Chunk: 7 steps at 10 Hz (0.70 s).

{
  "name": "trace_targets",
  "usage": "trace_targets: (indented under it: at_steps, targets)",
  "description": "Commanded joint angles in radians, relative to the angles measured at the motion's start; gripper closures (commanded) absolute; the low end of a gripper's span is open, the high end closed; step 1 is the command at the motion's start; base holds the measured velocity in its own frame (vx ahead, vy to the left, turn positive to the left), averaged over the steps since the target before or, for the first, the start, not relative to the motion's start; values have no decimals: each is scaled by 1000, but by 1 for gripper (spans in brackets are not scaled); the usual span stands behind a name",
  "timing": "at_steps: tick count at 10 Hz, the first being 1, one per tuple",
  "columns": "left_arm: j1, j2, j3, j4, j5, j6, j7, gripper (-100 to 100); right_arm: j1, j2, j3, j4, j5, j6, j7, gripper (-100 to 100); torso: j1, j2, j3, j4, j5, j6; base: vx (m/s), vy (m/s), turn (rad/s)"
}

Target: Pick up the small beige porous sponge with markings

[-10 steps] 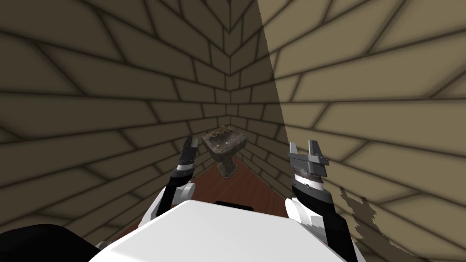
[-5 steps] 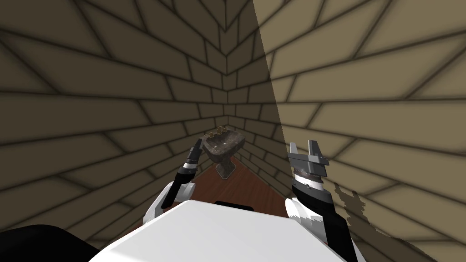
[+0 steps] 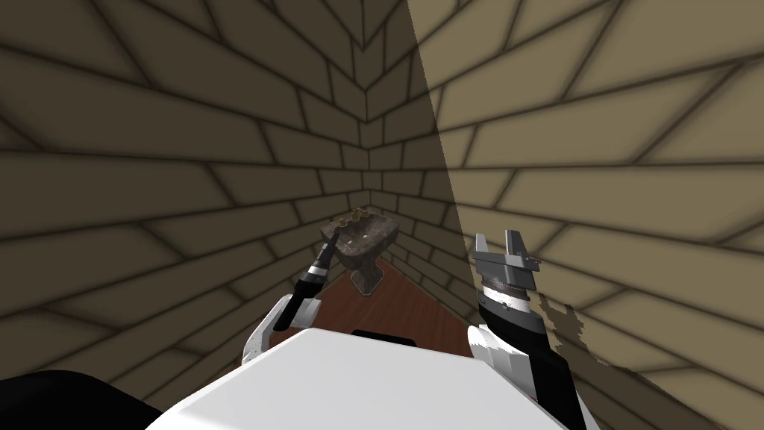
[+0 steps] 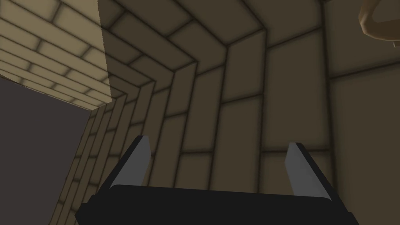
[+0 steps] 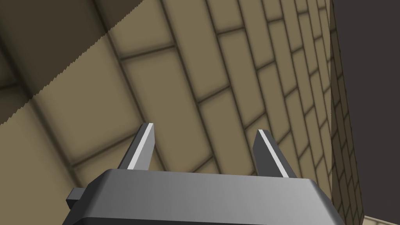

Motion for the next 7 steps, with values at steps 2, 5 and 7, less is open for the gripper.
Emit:
trace_targets:
  at_steps: [2,5,7]
  targets:
    - [-19,40,-7,56,-28,49,-4,-100,0,0,0,0,0,0,0,0,0,0,0,0,0,0,15,12,-87]
    - [-37,77,-13,100,-49,85,-7,-100,0,0,0,0,0,0,0,0,0,0,0,0,0,0,11,10,-64]
    - [-56,120,-20,148,-72,124,-11,-100,0,0,0,0,0,0,0,0,0,0,0,0,0,0,13,10,-85]
